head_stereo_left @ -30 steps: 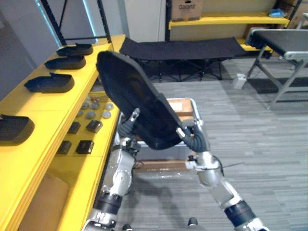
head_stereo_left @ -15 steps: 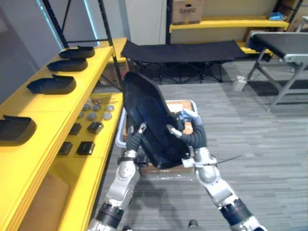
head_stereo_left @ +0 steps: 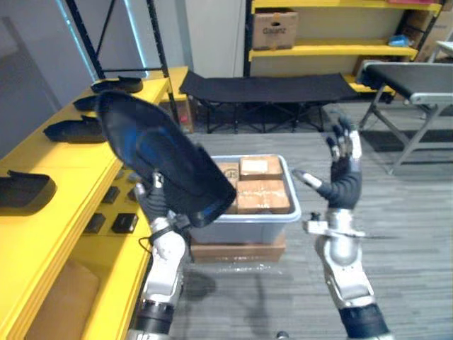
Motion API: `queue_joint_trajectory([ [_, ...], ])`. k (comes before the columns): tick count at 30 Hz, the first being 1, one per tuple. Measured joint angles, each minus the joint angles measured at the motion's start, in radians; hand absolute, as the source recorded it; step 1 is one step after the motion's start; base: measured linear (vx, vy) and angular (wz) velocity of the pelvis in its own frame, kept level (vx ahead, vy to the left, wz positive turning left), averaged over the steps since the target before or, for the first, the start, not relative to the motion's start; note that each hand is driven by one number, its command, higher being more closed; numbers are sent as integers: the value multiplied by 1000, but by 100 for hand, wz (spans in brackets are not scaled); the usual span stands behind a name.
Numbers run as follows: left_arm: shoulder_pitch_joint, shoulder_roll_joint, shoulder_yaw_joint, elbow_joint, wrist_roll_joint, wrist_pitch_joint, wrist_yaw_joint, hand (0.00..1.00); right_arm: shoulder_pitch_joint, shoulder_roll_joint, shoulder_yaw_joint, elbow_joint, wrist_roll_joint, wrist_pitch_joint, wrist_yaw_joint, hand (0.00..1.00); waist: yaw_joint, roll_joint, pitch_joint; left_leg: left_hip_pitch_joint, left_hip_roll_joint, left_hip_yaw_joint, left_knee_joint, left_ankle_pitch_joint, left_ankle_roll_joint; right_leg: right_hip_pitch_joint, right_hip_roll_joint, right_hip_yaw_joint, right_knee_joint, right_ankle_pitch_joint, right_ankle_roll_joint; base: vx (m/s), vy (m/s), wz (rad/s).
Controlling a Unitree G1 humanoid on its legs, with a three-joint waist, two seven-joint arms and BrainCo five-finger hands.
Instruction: Walk over and take plastic housings, then place them on the shelf
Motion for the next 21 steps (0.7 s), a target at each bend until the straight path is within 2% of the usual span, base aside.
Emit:
queue_joint_trajectory([
  [2, 34, 0, 3, -37, 0, -27, -14, 100, 63, 33, -61, 7, 91, 29, 19, 0, -4, -1, 0, -1, 0, 5, 0, -2, -1, -4, 0, 2, 0, -1, 1, 21, 22, -6],
  [5, 126, 0, -3, -144, -3, -57, -63, 100, 151, 77, -132, 85, 204, 74, 32, 0, -25, 1, -1, -17, 1, 20, 0, -6, -3, -29, 0, 13, 3, -1, 1, 31, 20, -11],
  [8, 168, 1, -18, -184, -12, -84, -114, 100, 217, 112, -167, 157, 249, 92, 27, 0, -27, 6, 5, -48, 3, 23, 9, -6, -2, -74, -1, 26, 27, -7, -2, 42, 16, -7],
  [10, 169, 6, -46, -184, -18, -95, -142, 100, 218, 128, -191, 217, 261, 94, 23, 0, -32, 0, 55, -110, 17, 11, 106, -43, 5, -115, -12, 27, 86, -22, -5, 11, 7, 5],
  [12, 170, 5, -59, -184, -21, -112, -158, 100, 206, 127, -216, 241, 261, 87, 23, 0, -35, 2, 110, -148, 28, -10, 189, -81, 10, -124, -18, 24, 121, -35, -6, -59, 9, 10],
  [13, 170, 7, -55, -184, -22, -122, -163, 100, 197, 127, -228, 242, 261, 66, 24, 0, -34, 8, 134, -179, 32, -14, 227, -99, 10, -143, -22, 25, 133, -44, -5, -84, 26, 11],
  [17, 164, 24, -50, -184, -57, -154, -153, 100, 175, 126, -231, 242, 256, 27, 27, 0, -30, 12, 171, -209, 31, -30, 239, -106, 13, -160, -26, 21, 139, -45, -4, -23, 16, 6],
  [19, 164, 25, -39, -184, -56, -155, -122, 100, 157, 125, -233, 238, 258, 13, 46, 0, -24, 12, 171, -211, 29, -30, 236, -104, 11, -166, -26, 21, 140, -45, -4, 22, 4, 1],
  [21, 164, 23, 3, -191, -41, -157, -71, 100, 124, 117, -230, 206, 267, -31, 104, 0, -25, 26, 179, -208, 20, -41, 233, -104, 12, -150, -35, 1, 143, -47, -1, 55, 15, 19],
])
